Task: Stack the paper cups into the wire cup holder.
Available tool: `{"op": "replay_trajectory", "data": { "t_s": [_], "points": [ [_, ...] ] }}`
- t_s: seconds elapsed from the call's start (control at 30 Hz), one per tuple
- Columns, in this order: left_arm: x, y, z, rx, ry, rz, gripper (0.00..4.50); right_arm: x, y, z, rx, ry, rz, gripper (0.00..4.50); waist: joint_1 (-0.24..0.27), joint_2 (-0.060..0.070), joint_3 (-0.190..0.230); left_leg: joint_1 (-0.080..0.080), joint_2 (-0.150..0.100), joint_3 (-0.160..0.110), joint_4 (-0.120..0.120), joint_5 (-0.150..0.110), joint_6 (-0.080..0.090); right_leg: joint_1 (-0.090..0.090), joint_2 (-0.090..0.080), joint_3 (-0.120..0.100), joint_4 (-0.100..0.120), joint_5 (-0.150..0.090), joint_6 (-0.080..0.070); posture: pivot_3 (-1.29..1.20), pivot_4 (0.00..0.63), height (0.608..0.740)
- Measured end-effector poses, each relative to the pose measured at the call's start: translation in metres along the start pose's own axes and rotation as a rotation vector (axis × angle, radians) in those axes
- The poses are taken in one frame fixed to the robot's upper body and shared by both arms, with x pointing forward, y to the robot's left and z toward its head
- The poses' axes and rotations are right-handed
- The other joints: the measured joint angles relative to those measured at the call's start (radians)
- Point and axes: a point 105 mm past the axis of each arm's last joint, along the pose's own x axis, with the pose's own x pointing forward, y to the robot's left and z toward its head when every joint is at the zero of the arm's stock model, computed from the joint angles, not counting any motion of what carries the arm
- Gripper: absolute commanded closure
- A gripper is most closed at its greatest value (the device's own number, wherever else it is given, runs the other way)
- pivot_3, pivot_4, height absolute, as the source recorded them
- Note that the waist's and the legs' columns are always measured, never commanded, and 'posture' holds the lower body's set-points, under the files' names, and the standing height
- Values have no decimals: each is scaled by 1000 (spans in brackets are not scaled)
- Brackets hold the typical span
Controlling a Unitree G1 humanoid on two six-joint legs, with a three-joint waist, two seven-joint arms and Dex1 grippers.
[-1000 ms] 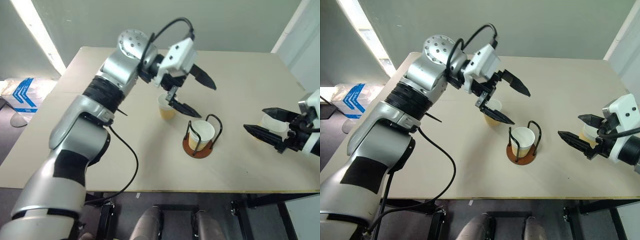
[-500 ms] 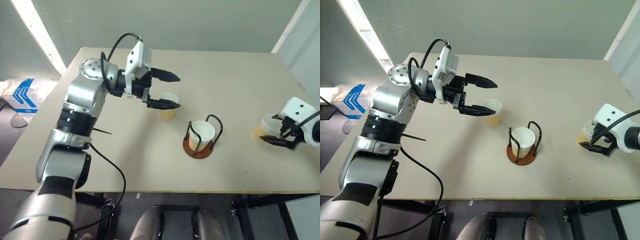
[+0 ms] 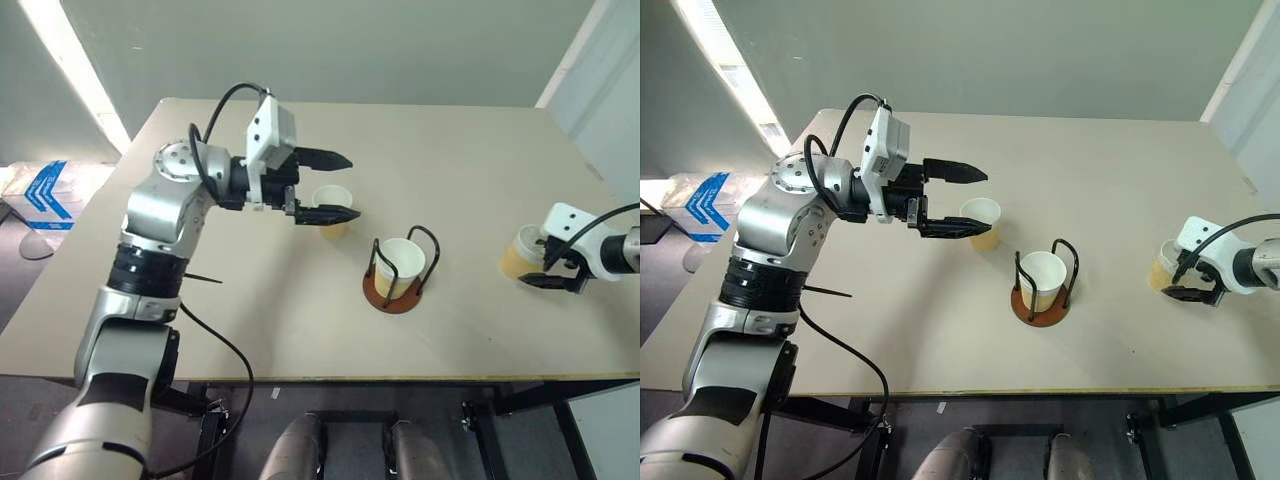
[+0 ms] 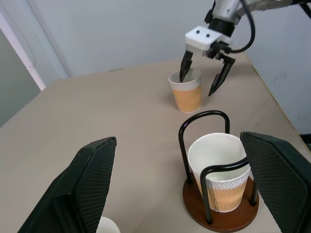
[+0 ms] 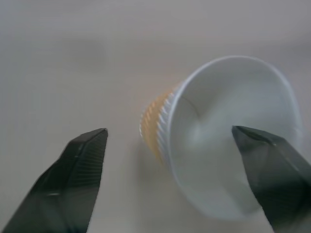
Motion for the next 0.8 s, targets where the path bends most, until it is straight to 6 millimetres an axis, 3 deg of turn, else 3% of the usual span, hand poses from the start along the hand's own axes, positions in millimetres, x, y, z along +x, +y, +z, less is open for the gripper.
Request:
{"op": "replay_trajectory", "data": {
  "t_s": [0.3, 0.43, 0.53, 0.67, 0.8],
  "points": [
    [-7, -5, -6, -38, 9, -34, 0, 5, -1, 3, -31, 5, 7, 4375, 0, 0, 0, 0, 0, -1, -2, 0, -1, 0, 0, 0, 0, -1, -2, 0, 150, 740],
    [-22, -11, -12, -81, 8, -65, 0, 3, 0, 8, -35, -8, 20, 4471, -1, 0, 0, 0, 0, -1, -4, 1, -3, -2, 0, -1, 0, -1, -3, 0, 150, 740],
    [-33, -12, -14, -80, 32, -57, 0, -11, 2, 28, -64, -68, 36, 4471, -1, 1, 1, -1, 0, -1, -7, 1, -4, -3, 0, -1, 0, -4, -8, 0, 150, 740],
    [-42, -16, -19, -107, 49, -42, 0, -48, 8, 68, -155, -163, 57, 4471, -1, 1, 1, -1, 0, -1, -10, 2, -5, -4, 0, -1, -2, -7, -12, 0, 150, 740],
    [-42, -20, -17, -110, 43, -47, 0, -82, 37, 126, -328, -315, 132, 4471, -4, 1, 1, 0, 0, -1, -14, 3, -7, -5, 1, -1, -2, -9, -15, 0, 150, 740]
  ]
}}
